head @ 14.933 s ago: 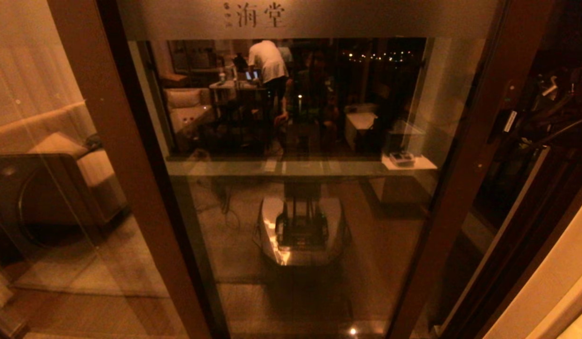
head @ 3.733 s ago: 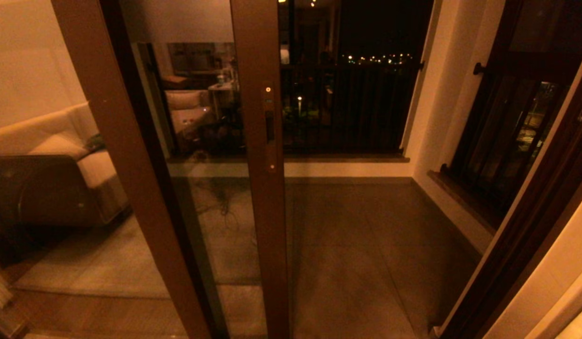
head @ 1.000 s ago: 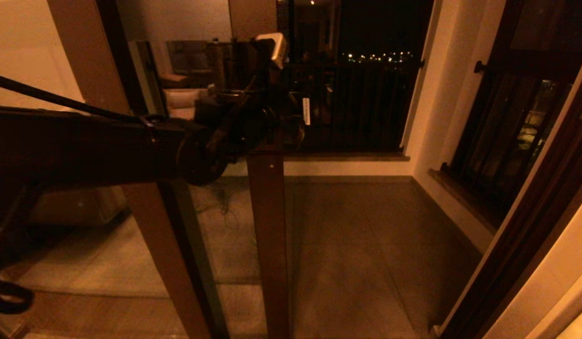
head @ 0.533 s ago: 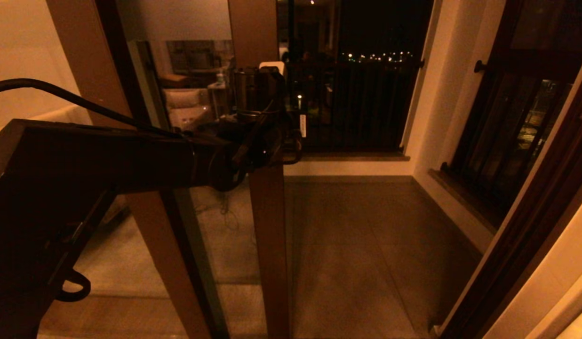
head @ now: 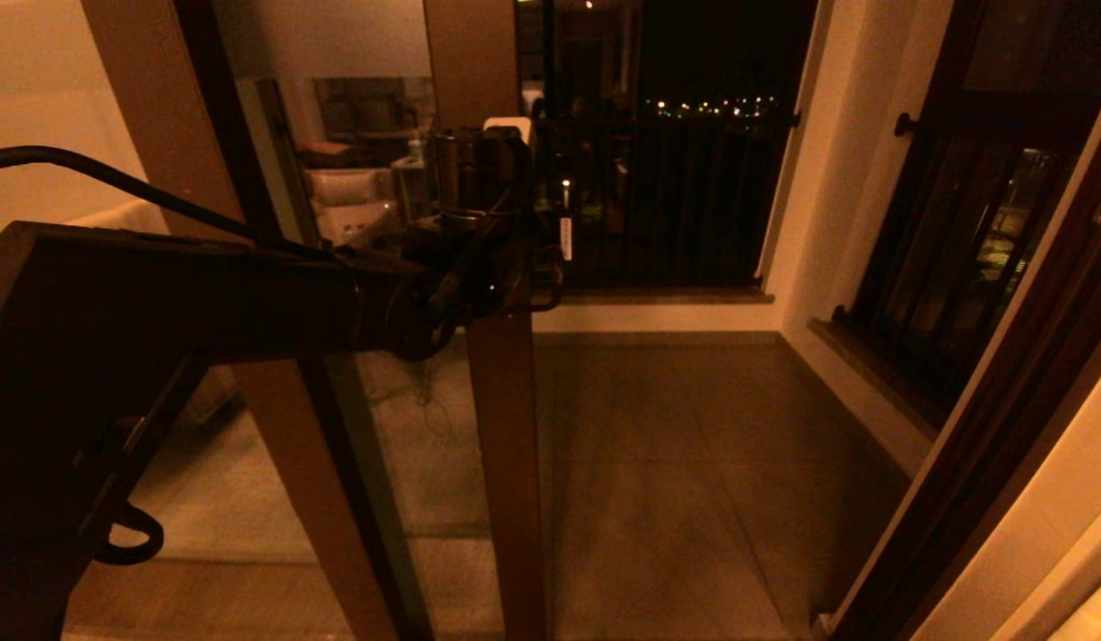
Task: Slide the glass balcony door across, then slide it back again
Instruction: Open the slid door
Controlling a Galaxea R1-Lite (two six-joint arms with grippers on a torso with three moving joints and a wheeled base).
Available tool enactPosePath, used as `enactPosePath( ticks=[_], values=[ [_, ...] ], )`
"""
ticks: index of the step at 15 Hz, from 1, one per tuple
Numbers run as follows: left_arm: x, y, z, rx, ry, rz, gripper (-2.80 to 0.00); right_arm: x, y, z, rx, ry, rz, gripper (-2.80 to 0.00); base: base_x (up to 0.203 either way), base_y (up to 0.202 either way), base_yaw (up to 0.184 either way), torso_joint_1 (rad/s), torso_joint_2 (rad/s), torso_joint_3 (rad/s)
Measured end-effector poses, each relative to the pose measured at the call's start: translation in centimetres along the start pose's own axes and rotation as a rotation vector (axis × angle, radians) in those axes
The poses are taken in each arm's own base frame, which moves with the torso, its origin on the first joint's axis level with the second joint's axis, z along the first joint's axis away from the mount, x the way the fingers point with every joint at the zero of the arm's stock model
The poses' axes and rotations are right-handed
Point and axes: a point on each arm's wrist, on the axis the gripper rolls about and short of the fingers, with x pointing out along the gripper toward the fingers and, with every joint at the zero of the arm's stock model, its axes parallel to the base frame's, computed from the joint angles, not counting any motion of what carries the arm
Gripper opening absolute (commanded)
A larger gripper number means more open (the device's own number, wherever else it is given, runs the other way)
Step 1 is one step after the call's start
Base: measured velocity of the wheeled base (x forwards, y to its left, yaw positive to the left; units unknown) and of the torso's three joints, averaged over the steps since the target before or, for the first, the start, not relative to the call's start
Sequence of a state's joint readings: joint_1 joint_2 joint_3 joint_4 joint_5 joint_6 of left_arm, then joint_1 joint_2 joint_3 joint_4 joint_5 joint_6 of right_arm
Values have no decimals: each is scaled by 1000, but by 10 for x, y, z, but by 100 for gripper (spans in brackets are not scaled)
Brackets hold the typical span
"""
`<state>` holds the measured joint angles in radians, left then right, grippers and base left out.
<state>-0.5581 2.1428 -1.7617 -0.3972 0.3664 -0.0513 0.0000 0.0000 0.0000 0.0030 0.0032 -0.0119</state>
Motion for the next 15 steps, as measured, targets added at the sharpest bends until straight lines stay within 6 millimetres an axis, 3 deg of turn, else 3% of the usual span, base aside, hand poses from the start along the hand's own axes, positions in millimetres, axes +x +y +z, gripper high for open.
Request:
enactPosePath(
  ticks=[6, 15],
  values=[
    [-6, 11, -2, 9, 23, 25, -280, 0, 0, 0, 0, 0, -1, -280, 0, 0, 0, 0, 0, 0],
    [-15, 43, 2, 18, 43, 87, -280, 0, 0, 0, 0, 0, 0, -280, 0, 0, 0, 0, 0, 0]
  ],
)
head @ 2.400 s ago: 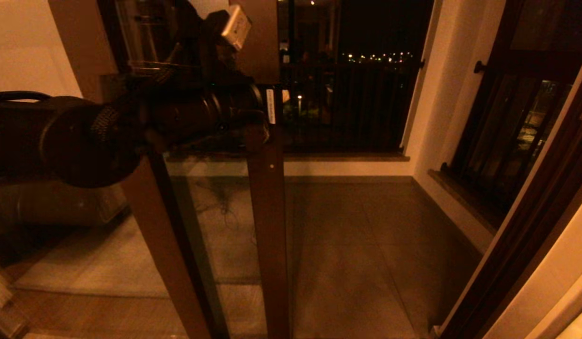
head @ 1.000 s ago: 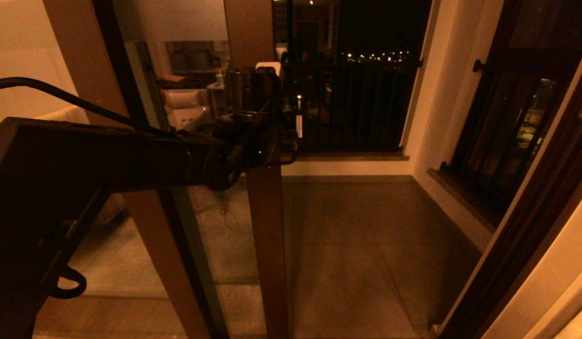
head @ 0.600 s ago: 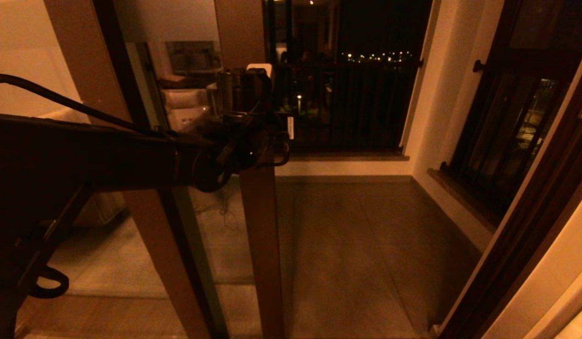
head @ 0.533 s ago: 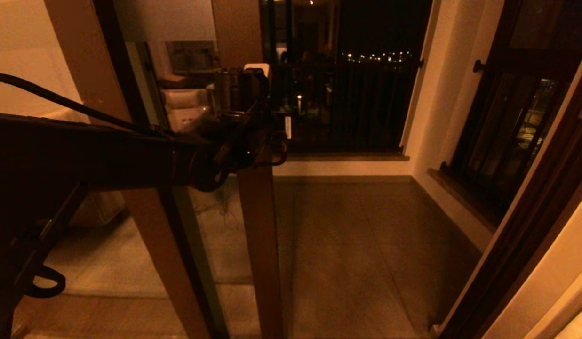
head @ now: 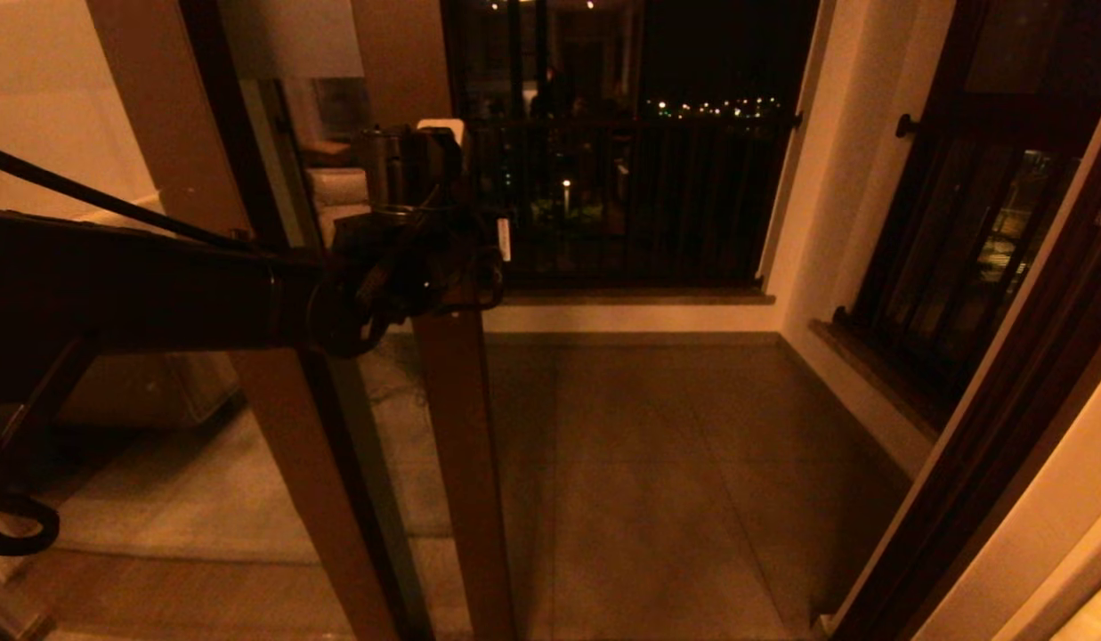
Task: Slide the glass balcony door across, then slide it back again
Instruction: Open the slid door
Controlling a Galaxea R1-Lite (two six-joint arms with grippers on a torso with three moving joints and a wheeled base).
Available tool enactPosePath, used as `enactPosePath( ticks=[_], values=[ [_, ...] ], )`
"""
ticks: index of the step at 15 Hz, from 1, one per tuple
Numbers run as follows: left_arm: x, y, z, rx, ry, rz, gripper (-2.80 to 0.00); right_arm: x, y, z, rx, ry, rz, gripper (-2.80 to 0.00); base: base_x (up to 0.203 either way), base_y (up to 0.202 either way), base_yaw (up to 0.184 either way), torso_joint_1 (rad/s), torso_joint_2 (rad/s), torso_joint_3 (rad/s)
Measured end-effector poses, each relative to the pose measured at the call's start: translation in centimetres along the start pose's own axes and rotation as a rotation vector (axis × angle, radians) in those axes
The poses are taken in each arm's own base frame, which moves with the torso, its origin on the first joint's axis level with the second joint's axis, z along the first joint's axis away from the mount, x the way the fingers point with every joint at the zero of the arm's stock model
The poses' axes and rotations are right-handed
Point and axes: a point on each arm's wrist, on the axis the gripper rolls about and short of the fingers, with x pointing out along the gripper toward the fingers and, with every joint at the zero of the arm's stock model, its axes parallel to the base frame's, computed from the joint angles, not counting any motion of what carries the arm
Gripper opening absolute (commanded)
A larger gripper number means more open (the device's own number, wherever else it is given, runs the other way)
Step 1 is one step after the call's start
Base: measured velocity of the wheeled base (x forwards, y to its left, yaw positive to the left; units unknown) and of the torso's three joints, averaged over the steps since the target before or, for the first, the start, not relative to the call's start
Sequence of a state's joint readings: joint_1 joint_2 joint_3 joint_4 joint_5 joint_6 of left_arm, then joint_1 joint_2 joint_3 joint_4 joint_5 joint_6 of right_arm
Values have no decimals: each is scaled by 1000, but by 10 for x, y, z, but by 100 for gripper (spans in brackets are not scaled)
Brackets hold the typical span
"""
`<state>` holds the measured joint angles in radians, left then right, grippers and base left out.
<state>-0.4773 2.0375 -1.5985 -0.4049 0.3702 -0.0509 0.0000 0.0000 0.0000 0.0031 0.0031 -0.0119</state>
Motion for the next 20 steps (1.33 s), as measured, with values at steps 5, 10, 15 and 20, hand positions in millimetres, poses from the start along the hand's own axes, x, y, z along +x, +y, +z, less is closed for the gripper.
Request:
enactPosePath(
  ticks=[5, 10, 15, 20],
  values=[
    [-1, 22, 1, 2, 8, 42, -280, 0, 0, 0, 0, 0, -1, -280, 0, 0, 0, 0, 0, 0],
    [1, 44, -1, 3, 22, 91, -280, 0, 0, 0, 0, 0, 0, -280, 0, 0, 0, 0, 0, 0],
    [0, 52, 1, 2, 23, 112, -280, 0, 0, 0, 0, 0, 0, -280, 0, 0, 0, 0, 0, 0],
    [-6, 66, -4, 3, 24, 115, -280, 0, 0, 0, 0, 0, 0, -280, 0, 0, 0, 0, 0, 0]
  ],
)
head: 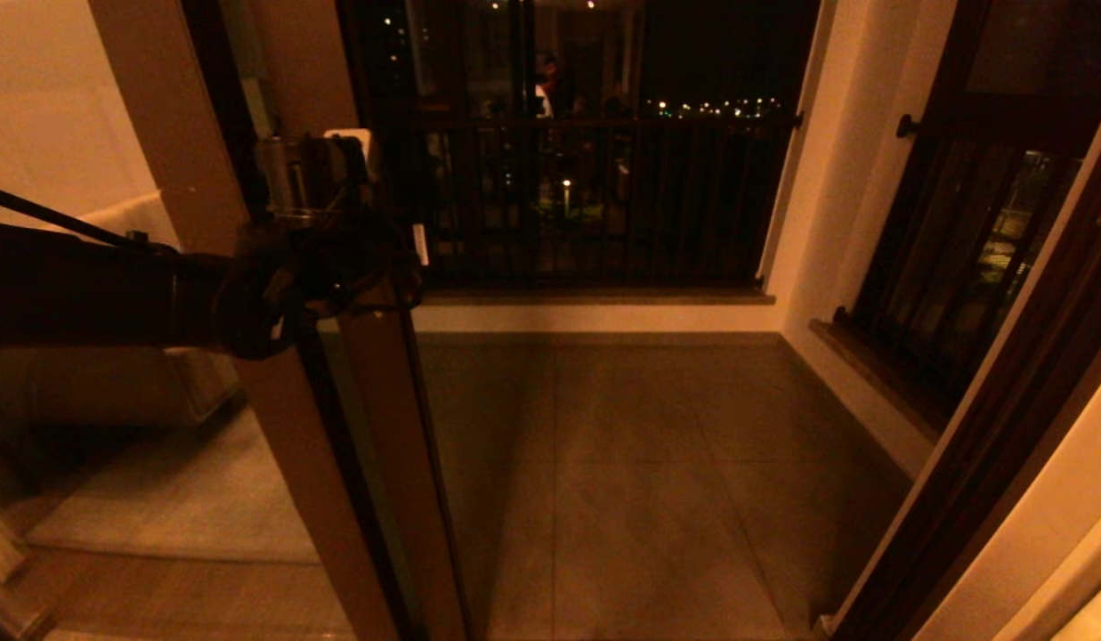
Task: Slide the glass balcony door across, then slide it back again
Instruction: Open the slid door
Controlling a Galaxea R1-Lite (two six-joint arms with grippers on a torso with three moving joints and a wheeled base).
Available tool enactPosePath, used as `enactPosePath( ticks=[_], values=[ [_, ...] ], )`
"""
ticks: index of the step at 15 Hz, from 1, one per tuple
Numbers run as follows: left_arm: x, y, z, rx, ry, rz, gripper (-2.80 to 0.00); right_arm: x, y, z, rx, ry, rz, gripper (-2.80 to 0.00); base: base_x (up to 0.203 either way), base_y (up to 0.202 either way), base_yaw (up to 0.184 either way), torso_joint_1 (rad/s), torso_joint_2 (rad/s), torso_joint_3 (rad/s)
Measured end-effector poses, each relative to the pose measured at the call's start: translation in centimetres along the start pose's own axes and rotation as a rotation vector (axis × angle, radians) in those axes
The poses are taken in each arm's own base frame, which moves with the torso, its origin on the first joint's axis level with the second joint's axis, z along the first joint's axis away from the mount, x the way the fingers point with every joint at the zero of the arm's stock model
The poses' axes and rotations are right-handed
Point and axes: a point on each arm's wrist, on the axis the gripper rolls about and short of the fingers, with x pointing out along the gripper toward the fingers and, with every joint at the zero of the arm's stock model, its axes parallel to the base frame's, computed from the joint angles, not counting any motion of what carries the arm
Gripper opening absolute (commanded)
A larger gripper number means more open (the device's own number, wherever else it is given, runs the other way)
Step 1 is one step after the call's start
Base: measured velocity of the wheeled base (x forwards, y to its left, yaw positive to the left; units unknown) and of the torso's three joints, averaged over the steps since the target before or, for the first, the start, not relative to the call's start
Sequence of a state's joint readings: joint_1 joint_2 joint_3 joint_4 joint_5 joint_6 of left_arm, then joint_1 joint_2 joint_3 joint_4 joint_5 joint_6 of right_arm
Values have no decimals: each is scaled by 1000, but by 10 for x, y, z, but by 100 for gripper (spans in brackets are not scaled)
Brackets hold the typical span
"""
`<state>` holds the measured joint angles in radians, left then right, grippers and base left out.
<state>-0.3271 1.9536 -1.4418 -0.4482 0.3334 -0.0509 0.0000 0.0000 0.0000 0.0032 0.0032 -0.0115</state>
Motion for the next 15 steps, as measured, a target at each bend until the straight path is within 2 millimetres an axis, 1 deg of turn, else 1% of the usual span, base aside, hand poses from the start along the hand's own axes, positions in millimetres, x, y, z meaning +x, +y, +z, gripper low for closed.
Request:
enactPosePath(
  ticks=[2, 11, 15],
  values=[
    [0, 7, 0, 0, -1, 14, -280, 0, 0, 0, 0, 0, 0, -280, 0, 0, 0, 0, 0, 0],
    [0, 26, 0, -2, 7, 41, -280, 0, 0, 0, 0, 0, 0, -280, 0, 0, 0, 0, 0, 0],
    [1, 30, 0, -1, 7, 56, -280, 0, 0, 0, 0, 0, 0, -280, 0, 0, 0, 0, 0, 0]
  ],
)
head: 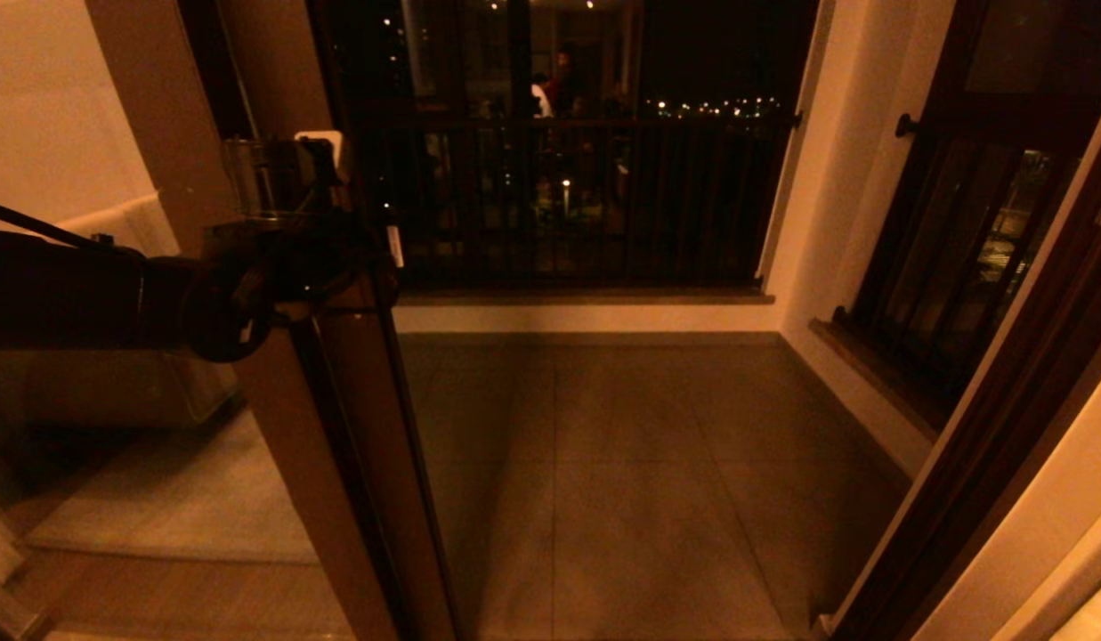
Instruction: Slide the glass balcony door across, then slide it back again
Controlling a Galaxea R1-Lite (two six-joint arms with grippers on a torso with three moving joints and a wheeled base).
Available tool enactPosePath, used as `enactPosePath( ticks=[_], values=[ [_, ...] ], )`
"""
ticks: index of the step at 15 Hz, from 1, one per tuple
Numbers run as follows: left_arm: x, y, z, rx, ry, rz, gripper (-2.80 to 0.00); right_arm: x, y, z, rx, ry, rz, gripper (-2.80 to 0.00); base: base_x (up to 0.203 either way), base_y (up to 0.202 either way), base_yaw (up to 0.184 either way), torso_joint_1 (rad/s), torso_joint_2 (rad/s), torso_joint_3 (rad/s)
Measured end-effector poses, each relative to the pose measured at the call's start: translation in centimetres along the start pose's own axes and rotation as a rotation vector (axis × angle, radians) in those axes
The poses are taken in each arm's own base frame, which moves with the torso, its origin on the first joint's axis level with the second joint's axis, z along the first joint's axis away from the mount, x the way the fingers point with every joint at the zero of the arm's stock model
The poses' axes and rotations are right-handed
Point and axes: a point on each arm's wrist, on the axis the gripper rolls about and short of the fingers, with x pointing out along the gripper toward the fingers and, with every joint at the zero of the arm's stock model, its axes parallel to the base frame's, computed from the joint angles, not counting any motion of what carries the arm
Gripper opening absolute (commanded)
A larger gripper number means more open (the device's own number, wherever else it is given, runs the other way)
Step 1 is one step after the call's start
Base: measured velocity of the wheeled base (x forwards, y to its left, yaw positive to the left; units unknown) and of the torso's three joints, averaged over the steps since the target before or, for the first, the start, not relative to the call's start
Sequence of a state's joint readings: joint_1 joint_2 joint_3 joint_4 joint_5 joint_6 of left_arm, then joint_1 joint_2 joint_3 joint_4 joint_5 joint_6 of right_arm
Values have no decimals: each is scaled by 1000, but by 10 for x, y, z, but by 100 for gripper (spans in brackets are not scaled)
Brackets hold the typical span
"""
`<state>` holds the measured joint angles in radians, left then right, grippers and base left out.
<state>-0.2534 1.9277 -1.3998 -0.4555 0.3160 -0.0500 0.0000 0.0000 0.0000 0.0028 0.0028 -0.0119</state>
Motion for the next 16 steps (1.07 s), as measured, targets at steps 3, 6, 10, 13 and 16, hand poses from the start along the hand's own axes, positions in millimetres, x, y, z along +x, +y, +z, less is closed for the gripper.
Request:
enactPosePath(
  ticks=[3, 6, 10, 13, 16],
  values=[
    [-1, 0, 1, 0, -3, 3, -280, 0, 0, 0, 0, 0, 0, -280, 0, 0, 0, 0, 0, 0],
    [-2, 0, 3, 0, -7, 2, -280, 0, 0, 0, 0, 0, 0, -280, 0, 0, 0, 0, 0, 0],
    [-23, -9, 24, 36, -67, -31, -280, 0, 0, 0, 0, 0, 0, -280, 0, 0, 0, 0, 0, 0],
    [-68, -13, 45, 26, -111, -72, -280, 0, 0, 0, 0, 0, 0, -280, 0, 0, 0, 0, 0, 0],
    [-136, 9, 51, 44, -132, -66, -280, 0, 0, 0, 0, 0, 0, -280, 0, 0, 0, 0, 0, 0]
  ],
)
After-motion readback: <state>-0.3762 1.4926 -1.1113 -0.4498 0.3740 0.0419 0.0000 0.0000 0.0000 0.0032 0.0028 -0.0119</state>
